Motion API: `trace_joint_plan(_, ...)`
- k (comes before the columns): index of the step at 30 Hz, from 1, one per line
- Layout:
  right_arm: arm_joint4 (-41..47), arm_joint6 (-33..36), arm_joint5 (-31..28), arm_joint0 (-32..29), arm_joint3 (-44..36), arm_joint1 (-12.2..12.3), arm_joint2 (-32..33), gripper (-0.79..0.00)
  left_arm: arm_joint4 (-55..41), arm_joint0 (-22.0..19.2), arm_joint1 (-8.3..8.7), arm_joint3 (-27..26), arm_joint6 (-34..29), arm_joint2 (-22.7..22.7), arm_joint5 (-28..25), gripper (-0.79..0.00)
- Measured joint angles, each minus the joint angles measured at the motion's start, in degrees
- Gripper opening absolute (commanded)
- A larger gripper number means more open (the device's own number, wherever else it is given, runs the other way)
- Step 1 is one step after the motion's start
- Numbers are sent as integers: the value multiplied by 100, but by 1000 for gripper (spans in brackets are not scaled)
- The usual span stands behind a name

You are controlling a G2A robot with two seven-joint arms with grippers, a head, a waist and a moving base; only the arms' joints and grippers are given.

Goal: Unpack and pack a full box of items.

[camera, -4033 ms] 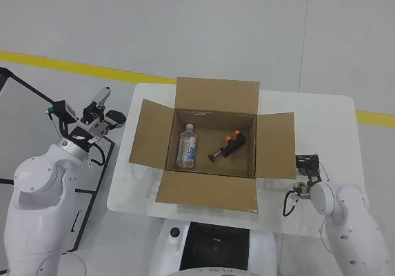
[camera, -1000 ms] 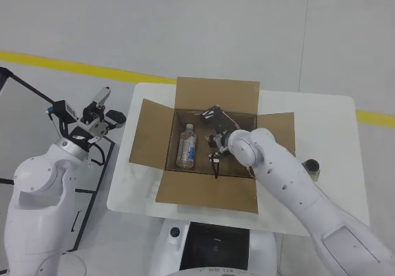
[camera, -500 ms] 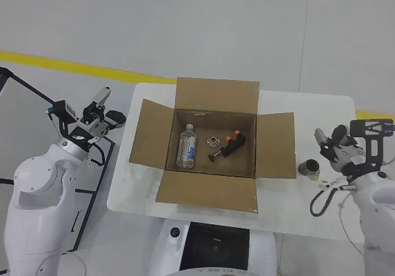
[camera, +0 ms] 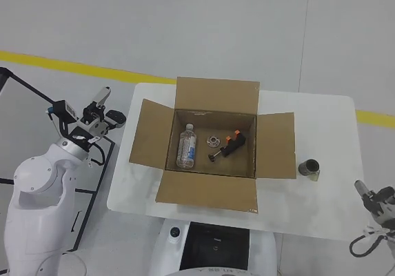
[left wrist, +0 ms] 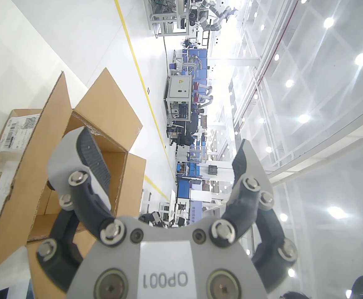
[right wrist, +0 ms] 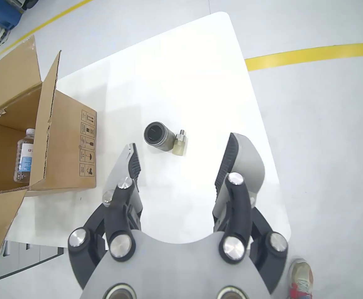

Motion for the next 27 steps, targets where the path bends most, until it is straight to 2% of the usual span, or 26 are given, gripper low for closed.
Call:
trace_joint_plan(5, 3, -16, 3, 11, 4, -1, -14, 0, 0, 0, 0, 0, 0, 0, 0, 0)
trace_joint_plan(8, -394, -275, 122, 104, 74, -24, -423, 0, 0, 0, 0, 0, 0, 0, 0, 0)
trace_joint_plan(10, -790, -647, 260, 93, 220, -61, -837, -71, 0, 0, 0, 0, 0, 0, 0, 0)
trace_joint_plan(11, -996, -881, 349, 95, 318, -80, -1032, -151, 0, 0, 0, 0, 0, 0, 0, 0)
trace_joint_plan(16, -1877, -2099, 752, 414, 1202, -155, -1876, -339, 0, 0, 0, 0, 0, 0, 0, 0)
trace_joint_plan(17, -2008, -2282, 799, 496, 1359, -163, -1962, -342, 0, 0, 0, 0, 0, 0, 0, 0)
trace_joint_plan(19, -2302, -2714, 899, 666, 1697, -181, -2149, -274, 0, 0, 0, 0, 0, 0, 0, 0)
trace_joint_plan(21, -2519, -2958, 947, 842, 2006, -192, -2302, -299, 0, 0, 0, 0, 0, 0, 0, 0)
trace_joint_plan(22, -2601, -2994, 972, 941, 2143, -195, -2359, -336, 0, 0, 0, 0, 0, 0, 0, 0)
trace_joint_plan(27, -2827, -2779, 1148, 1585, 2861, -212, -2623, -382, 0, 0, 0, 0, 0, 0, 0, 0)
